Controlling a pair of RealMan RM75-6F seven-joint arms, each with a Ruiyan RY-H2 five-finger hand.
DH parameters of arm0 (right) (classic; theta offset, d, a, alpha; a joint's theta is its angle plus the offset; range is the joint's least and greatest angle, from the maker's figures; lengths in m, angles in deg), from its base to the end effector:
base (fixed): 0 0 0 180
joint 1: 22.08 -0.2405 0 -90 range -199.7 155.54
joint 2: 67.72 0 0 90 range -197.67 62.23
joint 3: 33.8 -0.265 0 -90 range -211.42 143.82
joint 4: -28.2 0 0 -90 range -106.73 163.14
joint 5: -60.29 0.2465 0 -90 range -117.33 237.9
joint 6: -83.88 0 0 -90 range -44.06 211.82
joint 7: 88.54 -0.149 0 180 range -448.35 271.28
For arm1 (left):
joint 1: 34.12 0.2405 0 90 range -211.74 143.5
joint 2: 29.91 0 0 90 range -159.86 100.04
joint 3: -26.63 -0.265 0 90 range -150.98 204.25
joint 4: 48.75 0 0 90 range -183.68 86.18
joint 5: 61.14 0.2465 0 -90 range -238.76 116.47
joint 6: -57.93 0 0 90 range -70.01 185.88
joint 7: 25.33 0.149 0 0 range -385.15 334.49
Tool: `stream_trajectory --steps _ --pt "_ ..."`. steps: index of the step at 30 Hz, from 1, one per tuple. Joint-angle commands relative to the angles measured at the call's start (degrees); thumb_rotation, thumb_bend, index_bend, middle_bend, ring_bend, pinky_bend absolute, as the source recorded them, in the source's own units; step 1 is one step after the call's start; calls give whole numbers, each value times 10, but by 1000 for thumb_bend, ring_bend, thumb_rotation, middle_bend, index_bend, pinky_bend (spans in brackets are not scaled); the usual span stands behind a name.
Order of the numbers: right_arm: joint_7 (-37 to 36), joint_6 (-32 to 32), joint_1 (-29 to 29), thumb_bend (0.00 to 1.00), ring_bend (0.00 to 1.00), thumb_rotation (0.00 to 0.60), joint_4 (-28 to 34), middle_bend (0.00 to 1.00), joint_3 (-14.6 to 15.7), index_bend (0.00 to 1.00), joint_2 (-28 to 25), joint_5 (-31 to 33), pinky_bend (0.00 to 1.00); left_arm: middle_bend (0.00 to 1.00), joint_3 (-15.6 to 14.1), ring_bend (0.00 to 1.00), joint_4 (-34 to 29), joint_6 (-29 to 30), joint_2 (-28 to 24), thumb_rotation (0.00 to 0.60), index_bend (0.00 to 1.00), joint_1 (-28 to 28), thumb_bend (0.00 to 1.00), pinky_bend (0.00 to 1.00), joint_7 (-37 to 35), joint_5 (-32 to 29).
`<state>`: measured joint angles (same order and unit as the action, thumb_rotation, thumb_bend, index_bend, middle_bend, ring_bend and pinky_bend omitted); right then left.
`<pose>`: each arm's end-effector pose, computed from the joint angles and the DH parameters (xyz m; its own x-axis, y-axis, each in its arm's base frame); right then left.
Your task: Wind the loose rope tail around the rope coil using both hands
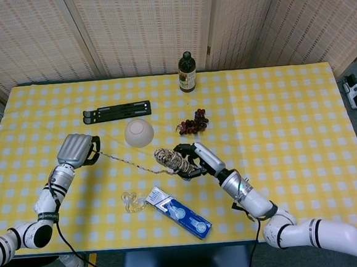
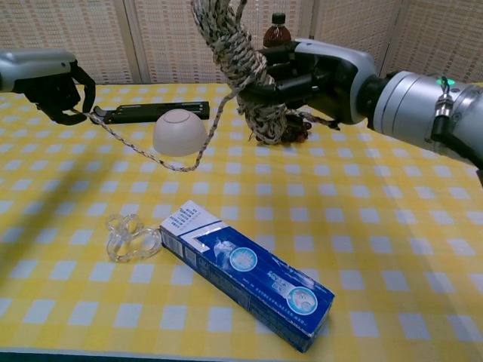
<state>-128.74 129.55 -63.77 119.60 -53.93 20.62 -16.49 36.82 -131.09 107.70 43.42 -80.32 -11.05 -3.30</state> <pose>-0.0708 -0.3553 -0.0452 -0.4450 -0.6207 0.6455 -0.7578 -0.1231 -0.6408 -0.1965 0.4266 0.0505 0.5274 0.1986 0.8261 0.8414 -0.2571 -0.4753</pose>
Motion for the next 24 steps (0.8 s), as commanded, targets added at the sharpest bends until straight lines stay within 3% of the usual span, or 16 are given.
stream_trajectory --steps 1,9,14,24 --pt "31 -17 -14 511 937 600 9 831 15 988 -2 7 828 880 8 773 -28 23 -4 600 662 -11 525 705 39 -2" --pt "120 -52 -46 510 943 600 19 832 24 988 1 69 834 880 41 772 -109 80 -21 600 657 -19 526 705 40 52" --pt "171 -61 -67 510 948 600 19 837 27 990 18 117 840 880 57 773 -168 94 -36 600 656 -19 526 705 4 87" --pt "255 -66 -113 510 962 600 -4 844 22 993 66 245 854 880 64 772 -237 106 -50 600 656 -22 526 705 -34 154"
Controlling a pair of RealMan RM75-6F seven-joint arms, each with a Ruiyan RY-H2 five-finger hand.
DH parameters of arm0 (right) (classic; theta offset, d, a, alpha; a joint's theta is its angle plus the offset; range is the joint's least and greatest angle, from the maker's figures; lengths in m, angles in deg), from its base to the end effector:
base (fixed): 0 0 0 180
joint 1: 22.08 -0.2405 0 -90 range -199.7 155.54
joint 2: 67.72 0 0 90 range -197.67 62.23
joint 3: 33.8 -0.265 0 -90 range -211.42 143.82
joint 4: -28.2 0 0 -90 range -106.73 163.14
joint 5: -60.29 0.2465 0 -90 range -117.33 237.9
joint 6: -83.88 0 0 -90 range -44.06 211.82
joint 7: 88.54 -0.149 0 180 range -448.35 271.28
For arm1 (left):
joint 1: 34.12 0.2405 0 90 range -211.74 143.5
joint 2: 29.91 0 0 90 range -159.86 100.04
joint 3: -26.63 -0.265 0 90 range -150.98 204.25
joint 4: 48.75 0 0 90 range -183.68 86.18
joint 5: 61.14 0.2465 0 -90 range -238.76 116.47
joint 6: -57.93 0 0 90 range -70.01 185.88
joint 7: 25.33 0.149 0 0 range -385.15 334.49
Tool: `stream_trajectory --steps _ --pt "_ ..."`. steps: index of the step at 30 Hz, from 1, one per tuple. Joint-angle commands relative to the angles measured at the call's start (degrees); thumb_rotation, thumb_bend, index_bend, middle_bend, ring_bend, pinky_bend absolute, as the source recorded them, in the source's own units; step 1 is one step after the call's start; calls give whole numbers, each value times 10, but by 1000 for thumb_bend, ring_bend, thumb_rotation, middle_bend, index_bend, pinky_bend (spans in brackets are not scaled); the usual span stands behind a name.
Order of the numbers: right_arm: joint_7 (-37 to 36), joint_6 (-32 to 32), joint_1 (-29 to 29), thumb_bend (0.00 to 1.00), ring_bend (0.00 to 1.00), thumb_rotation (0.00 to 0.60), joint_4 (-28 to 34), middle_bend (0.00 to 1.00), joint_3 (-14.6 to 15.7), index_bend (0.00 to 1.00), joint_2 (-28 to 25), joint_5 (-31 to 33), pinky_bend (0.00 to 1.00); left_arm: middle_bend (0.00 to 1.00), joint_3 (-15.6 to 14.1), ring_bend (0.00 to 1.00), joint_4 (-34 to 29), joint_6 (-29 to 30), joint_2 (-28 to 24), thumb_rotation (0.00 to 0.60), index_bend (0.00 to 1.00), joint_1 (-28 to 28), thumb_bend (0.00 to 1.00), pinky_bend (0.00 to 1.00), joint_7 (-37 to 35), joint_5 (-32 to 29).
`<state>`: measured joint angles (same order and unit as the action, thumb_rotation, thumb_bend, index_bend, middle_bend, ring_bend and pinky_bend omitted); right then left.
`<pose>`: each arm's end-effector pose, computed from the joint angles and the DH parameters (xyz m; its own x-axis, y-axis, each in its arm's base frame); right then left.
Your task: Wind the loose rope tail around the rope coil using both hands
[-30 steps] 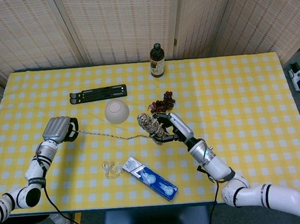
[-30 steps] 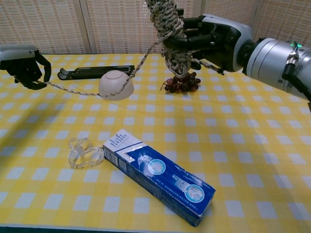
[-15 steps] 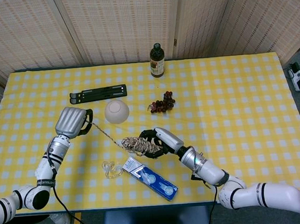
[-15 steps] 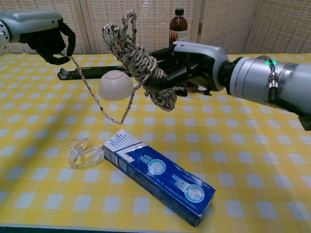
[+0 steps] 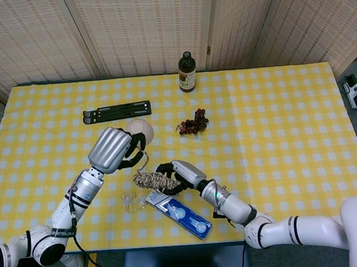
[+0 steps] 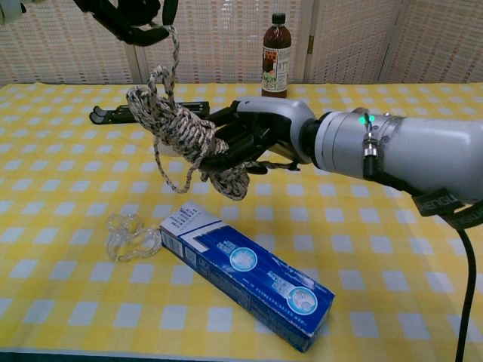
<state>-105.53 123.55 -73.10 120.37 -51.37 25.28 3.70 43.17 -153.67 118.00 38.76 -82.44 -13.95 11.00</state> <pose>-0.0361 -0.3392 -0.0970 -0.2462 -0.7107 0.6590 -0.8849 -0.1126 -0.4520 -0.0464 0.3664 0.0674 0.3160 0.0479 0.9476 0.7679 -0.5995 -0.2258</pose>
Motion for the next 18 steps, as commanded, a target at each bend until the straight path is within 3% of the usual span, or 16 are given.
stream_trajectory --steps 1,12,18 --pt "26 -9 -24 510 962 600 -14 844 -5 993 23 55 854 880 -1 772 -15 3 -4 600 656 -1 526 705 -6 14" --pt "20 -2 -61 510 978 600 -53 857 -52 995 85 218 868 880 -14 772 -29 6 2 600 656 8 524 705 -32 27" --pt "-14 32 -53 511 977 600 -66 857 -94 996 117 251 868 880 -27 772 -22 8 8 600 657 19 525 705 -57 36"
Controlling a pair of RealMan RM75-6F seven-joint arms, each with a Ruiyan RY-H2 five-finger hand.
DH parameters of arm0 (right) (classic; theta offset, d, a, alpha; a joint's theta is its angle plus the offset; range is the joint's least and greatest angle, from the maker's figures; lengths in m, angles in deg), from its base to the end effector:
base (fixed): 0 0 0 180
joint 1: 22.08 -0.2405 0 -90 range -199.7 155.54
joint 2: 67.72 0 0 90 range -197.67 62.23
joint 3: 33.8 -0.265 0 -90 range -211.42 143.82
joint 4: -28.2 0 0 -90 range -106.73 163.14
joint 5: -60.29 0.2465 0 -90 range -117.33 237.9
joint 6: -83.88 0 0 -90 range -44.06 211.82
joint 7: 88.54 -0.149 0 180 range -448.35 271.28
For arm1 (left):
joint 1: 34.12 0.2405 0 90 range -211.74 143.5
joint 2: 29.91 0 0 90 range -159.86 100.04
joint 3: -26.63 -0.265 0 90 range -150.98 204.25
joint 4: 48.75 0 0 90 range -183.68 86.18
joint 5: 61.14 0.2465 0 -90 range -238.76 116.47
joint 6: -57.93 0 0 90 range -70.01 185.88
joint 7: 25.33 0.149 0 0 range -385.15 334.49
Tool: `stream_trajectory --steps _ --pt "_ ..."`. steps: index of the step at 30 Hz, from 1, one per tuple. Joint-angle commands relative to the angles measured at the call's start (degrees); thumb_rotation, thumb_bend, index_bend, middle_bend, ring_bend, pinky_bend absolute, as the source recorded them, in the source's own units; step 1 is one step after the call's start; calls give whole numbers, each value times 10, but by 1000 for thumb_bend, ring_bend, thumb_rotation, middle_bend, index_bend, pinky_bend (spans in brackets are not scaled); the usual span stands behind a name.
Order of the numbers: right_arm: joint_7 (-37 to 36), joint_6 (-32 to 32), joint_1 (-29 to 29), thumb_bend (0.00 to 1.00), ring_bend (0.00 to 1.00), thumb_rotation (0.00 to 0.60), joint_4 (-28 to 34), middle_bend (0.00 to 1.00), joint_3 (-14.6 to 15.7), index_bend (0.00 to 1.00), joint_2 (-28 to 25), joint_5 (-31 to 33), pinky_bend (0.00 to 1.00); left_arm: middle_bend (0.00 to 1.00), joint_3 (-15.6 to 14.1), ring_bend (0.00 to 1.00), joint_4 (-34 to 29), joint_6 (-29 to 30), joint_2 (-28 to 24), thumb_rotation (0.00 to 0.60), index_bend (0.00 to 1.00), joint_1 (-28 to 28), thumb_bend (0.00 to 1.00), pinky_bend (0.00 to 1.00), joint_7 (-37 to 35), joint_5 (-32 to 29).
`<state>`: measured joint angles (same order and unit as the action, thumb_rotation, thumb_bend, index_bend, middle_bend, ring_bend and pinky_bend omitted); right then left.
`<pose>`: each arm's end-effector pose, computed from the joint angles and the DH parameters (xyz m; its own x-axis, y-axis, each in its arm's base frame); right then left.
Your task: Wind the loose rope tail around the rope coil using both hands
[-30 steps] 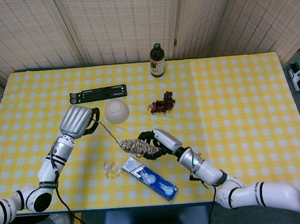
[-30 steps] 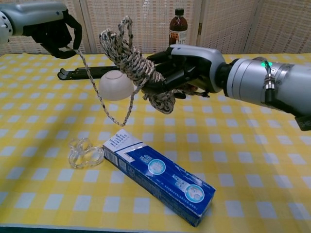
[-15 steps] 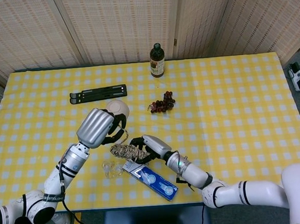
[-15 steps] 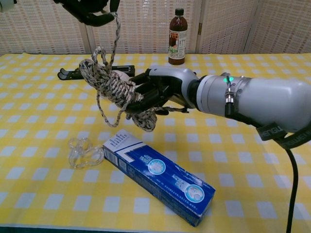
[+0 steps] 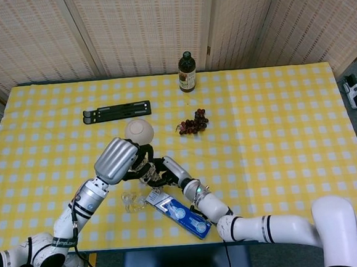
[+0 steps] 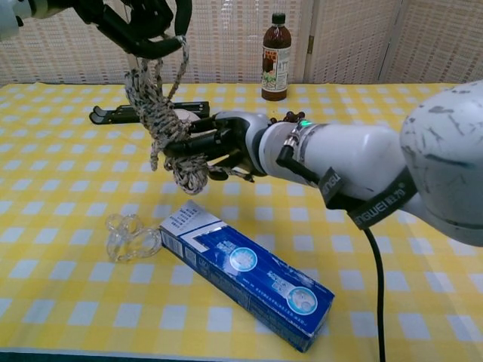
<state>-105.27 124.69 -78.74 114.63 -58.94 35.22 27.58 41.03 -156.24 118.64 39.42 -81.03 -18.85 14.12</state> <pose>0.0041 -0.3536 -0.1322 -0.5966 -0.6334 0.4927 -0.7572 0.2411 -0.6070 -0.0481 0.3441 0.0555 0.2501 0.1406 0.9580 0.7766 -0.6200 -0.1118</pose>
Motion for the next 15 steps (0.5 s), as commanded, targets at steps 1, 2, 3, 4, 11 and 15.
stream_trajectory --steps 1,2,3,4,11,15 --pt "-22 28 6 511 977 600 -11 857 -23 996 22 12 868 880 -8 772 5 2 2 600 657 7 525 705 -12 7" --pt "-24 34 8 511 977 600 -13 857 -26 996 26 10 868 880 -11 772 7 3 1 600 657 10 526 705 -16 10" --pt "-27 41 10 511 977 600 -15 857 -30 996 30 7 868 880 -13 771 9 4 0 600 657 13 527 705 -20 13" --pt "-33 51 15 510 977 600 -18 857 -36 996 36 2 868 880 -17 771 11 6 -1 600 657 17 526 705 -25 17" --pt "-97 67 55 510 977 600 -23 857 -73 996 43 -47 868 880 -42 769 35 21 -9 600 658 48 525 705 -68 36" --pt "-142 58 81 510 980 600 -22 857 -91 995 32 -87 868 880 -53 767 59 15 -12 600 658 63 525 705 -103 31"
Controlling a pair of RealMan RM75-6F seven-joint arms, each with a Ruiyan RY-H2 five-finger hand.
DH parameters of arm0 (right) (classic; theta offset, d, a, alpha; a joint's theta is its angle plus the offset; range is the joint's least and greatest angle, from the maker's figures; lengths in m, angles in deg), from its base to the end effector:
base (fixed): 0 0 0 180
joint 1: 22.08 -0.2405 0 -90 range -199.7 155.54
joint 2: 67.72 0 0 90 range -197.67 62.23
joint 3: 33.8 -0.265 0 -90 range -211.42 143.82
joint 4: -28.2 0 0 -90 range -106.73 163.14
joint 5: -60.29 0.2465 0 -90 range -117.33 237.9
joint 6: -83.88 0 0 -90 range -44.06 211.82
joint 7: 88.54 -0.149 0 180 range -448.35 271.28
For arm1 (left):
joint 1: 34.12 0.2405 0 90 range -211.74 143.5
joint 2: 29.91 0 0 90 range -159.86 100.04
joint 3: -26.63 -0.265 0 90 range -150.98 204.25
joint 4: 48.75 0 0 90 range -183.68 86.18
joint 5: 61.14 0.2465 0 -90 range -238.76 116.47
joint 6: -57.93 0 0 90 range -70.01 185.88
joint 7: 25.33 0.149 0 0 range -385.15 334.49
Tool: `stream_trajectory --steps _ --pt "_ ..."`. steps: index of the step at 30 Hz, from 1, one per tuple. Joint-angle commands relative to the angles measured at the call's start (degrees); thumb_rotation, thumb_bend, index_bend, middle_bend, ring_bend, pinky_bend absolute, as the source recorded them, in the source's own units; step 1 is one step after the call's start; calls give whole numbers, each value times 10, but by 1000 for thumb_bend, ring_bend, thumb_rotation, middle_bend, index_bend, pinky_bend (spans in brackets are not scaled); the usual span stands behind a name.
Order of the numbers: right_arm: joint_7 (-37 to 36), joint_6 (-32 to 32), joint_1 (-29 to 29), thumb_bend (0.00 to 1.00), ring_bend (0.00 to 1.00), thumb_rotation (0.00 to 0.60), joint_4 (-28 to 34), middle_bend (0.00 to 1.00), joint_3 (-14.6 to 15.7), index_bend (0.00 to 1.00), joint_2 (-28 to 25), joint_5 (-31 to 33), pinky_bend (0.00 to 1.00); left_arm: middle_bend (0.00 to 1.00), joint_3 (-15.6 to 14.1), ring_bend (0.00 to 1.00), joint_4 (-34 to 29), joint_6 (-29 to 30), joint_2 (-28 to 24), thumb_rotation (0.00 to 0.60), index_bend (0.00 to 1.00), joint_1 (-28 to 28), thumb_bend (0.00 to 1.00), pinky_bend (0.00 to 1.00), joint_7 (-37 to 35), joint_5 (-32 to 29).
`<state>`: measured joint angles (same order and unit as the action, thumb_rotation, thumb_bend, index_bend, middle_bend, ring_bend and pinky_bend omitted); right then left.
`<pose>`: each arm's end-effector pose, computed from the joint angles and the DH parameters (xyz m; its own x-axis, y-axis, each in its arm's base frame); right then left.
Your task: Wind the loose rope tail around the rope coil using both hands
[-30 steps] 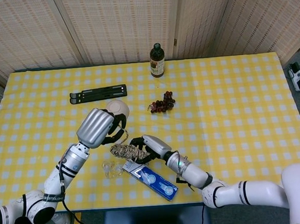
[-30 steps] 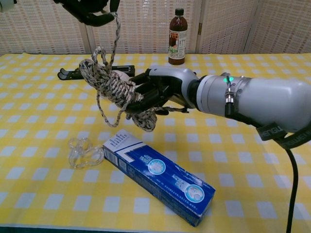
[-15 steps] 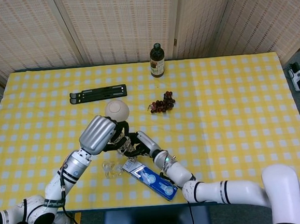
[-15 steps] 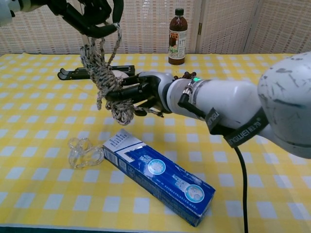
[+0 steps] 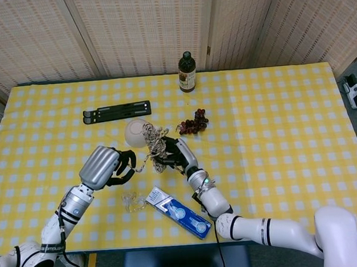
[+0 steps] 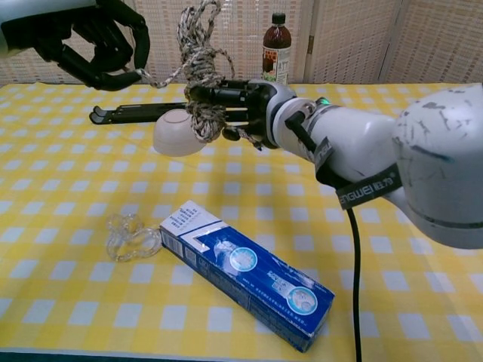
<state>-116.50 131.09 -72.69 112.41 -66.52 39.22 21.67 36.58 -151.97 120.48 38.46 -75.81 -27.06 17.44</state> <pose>-0.0028 -0.3812 -0.1079 -0.8294 -0.4063 0.3834 -0.5141 0.2868 -0.8084 -0.1094 0.3408 0.0554 0.2213 0.1974 0.9550 0.8436 -0.5301 -0.0859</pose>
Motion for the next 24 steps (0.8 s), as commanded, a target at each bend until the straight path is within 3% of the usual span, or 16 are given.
stream_trajectory --steps 1,13,24 --pt "-39 -7 27 510 982 600 2 857 -18 996 -12 -38 868 880 -11 767 22 -6 -3 600 658 13 525 705 -28 -4" --pt "-125 -32 87 510 987 600 33 858 -20 996 -64 -147 868 880 -13 767 132 -64 20 600 660 23 525 705 -106 -59" --pt "-156 -59 115 510 988 600 55 858 5 996 -115 -203 868 880 1 767 202 -101 44 600 661 19 525 705 -93 -112"
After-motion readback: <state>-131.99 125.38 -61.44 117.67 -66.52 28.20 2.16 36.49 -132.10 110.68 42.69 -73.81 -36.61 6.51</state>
